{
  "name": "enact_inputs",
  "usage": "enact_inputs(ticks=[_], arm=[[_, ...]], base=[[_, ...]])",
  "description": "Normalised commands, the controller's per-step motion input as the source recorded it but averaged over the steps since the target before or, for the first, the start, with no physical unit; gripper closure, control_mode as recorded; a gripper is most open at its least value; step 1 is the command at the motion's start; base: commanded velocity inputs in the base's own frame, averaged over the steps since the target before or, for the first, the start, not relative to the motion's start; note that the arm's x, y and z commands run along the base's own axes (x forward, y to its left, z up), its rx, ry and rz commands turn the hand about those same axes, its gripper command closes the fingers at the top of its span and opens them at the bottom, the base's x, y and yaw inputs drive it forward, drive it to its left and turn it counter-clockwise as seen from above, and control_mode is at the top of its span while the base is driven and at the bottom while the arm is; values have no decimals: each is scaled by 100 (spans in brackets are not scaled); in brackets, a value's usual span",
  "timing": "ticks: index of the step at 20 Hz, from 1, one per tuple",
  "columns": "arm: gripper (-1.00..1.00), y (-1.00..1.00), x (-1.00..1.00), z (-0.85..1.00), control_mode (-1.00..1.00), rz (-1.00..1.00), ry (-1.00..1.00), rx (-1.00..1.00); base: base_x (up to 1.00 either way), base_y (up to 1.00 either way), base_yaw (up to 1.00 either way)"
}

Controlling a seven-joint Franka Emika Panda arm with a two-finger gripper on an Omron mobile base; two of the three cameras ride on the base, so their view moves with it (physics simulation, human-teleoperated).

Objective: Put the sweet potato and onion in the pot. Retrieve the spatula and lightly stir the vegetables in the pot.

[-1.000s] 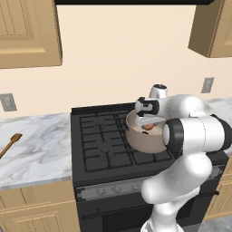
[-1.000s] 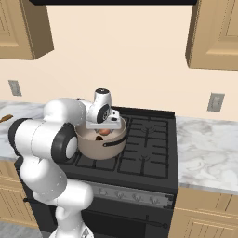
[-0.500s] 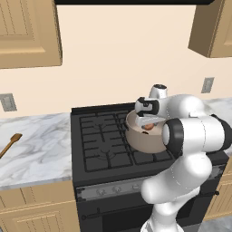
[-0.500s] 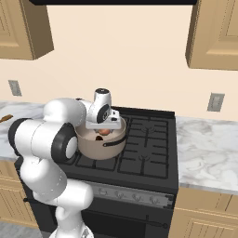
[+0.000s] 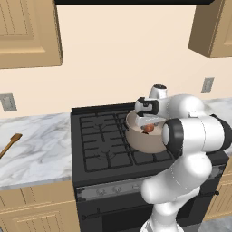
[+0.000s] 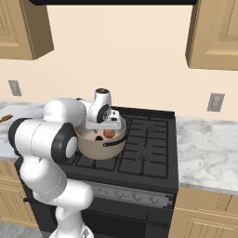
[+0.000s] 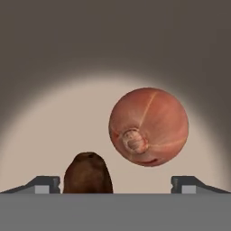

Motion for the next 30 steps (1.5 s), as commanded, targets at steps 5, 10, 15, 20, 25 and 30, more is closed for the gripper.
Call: enact_inputs(ticks=[5, 10, 15, 20, 25, 30], arm=[[-100, 0, -7, 28, -100, 0, 1, 0], [-100, 23, -66, 47, -100, 0, 0, 0], [-100, 23, -98, 35, -100, 0, 0, 0], [-100, 18, -100, 17, -100, 0, 0, 0], [-100, 0, -99, 1, -100, 0, 0, 0], [-100, 0, -65, 0, -100, 0, 0, 0]], base=[[0, 0, 0], [0, 0, 0], [0, 0, 0], [0, 0, 0], [0, 0, 0], [0, 0, 0]])
